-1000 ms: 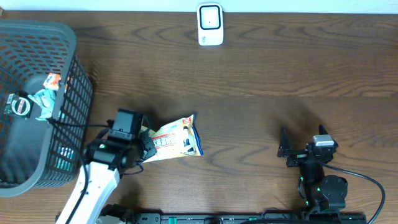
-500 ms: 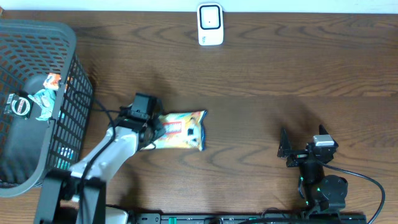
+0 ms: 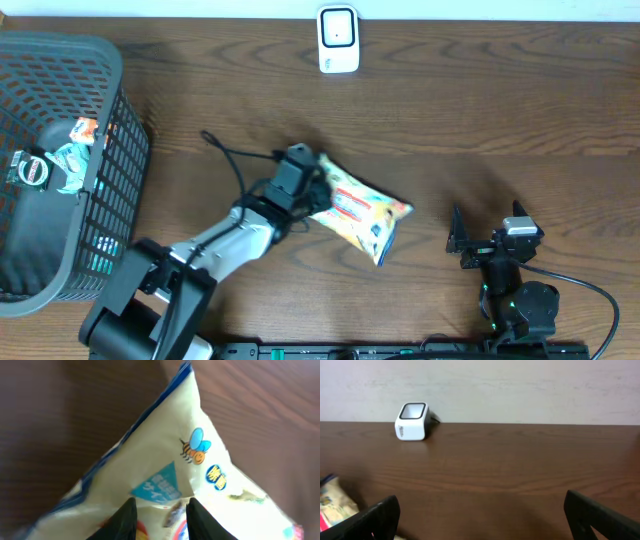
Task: Scan the item barcode
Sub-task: 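Lower the snack bag onto the table center and release it, then reach the left gripper into the basket and grasp the green wipes pack, then carry the green wipes pack left of the snack bag and release, then reach into the basket and grasp the orange Kleenex pack with left gripper, then place the orange Kleenex pack beside the snack bag and release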
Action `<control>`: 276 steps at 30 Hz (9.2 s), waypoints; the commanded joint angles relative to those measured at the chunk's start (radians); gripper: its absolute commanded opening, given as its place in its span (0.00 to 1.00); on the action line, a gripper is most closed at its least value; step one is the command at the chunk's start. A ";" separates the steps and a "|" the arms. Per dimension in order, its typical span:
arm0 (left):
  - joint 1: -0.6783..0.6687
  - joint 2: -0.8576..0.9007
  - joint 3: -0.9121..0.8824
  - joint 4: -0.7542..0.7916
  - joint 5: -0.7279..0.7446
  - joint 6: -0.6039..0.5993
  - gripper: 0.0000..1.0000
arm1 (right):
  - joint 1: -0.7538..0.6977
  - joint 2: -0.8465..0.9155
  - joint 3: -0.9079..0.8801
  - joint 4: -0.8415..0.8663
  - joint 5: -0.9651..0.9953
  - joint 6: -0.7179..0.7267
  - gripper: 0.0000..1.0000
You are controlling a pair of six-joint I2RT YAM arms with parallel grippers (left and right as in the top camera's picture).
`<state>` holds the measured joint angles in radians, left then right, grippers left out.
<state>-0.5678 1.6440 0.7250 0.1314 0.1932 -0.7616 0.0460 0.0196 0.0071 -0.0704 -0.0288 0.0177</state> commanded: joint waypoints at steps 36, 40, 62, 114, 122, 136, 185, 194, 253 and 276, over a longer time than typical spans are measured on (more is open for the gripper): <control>1.116 -0.317 0.831 -1.001 -0.299 0.539 0.62 | -0.006 0.000 -0.001 -0.005 0.003 0.011 0.99; 1.194 -0.200 0.827 -1.009 -0.278 0.541 0.62 | -0.006 0.000 -0.001 -0.005 0.003 0.011 0.99; 1.248 0.085 0.612 -0.798 -0.104 0.793 0.78 | -0.006 0.000 -0.001 -0.005 0.003 0.011 0.99; 1.058 -0.692 0.588 -1.088 0.190 0.461 0.07 | -0.006 0.000 -0.001 -0.005 0.003 0.011 0.99; 0.715 -0.570 0.367 -1.092 0.187 0.505 0.07 | -0.006 0.000 -0.001 -0.005 0.003 0.011 0.99; 0.439 -0.094 0.225 -0.802 0.000 0.274 0.08 | -0.006 0.000 -0.001 -0.005 0.003 0.011 0.99; 1.103 -0.223 0.977 -0.936 -0.089 0.525 0.96 | -0.006 0.002 -0.001 -0.005 0.003 0.011 0.99; 1.113 0.034 0.976 -1.000 -0.090 0.544 0.80 | -0.006 0.002 -0.001 -0.005 0.003 0.011 0.99; 1.106 0.071 0.666 -0.633 -0.048 0.510 0.08 | -0.006 0.002 -0.001 -0.005 0.003 0.011 0.99; 0.642 -0.496 0.623 -1.021 -0.044 0.491 0.07 | -0.006 0.002 -0.001 -0.005 0.003 0.011 0.99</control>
<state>0.1959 1.0657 1.3796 -0.8871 0.1520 -0.2867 0.0463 0.0219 0.0067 -0.0704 -0.0284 0.0181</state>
